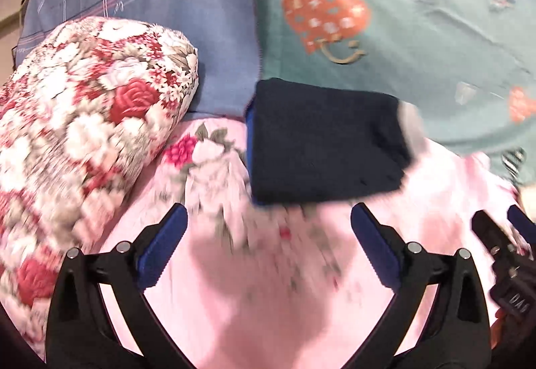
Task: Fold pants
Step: 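Lower the bundle beside the pillows and open both grippers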
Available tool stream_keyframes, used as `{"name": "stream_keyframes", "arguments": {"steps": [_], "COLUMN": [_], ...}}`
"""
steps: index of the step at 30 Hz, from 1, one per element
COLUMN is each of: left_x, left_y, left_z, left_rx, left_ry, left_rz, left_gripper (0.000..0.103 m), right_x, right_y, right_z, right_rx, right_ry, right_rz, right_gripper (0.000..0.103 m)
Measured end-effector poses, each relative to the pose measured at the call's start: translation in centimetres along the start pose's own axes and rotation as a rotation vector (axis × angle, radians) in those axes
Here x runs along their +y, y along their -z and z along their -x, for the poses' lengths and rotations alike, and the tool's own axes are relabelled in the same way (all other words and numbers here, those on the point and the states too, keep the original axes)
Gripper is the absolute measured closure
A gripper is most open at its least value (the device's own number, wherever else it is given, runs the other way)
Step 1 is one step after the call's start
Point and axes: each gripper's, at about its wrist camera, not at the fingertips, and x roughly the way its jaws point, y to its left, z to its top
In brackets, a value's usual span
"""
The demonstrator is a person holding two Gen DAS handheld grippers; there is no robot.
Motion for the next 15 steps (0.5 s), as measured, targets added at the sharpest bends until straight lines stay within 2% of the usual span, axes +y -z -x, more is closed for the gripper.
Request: {"name": "stream_keyframes", "arguments": {"steps": [4, 7, 12, 15], "left_x": [0.1, 0.5, 0.3, 0.2], "left_y": [4.2, 6.9, 10.2, 11.1], "left_z": [5.0, 7.8, 9.6, 9.9], "left_rx": [-0.014, -0.004, 0.014, -0.011], "left_ry": [0.02, 0.04, 0.064, 0.064], "left_rz": [-0.029, -0.032, -0.06, -0.069], "left_gripper": [0.003, 0.002, 0.002, 0.002], "right_x": [0.8, 0.1, 0.9, 1.1], "right_y": [4.3, 7.5, 10.6, 11.7], "right_z": [6.7, 9.8, 13.2, 14.6], "right_rx": [-0.018, -0.029, -0.094, -0.131], "right_ry": [0.021, 0.015, 0.041, 0.054], "right_rz": [0.011, -0.037, -0.005, -0.033], "right_gripper": [0.001, 0.001, 0.001, 0.001]}}
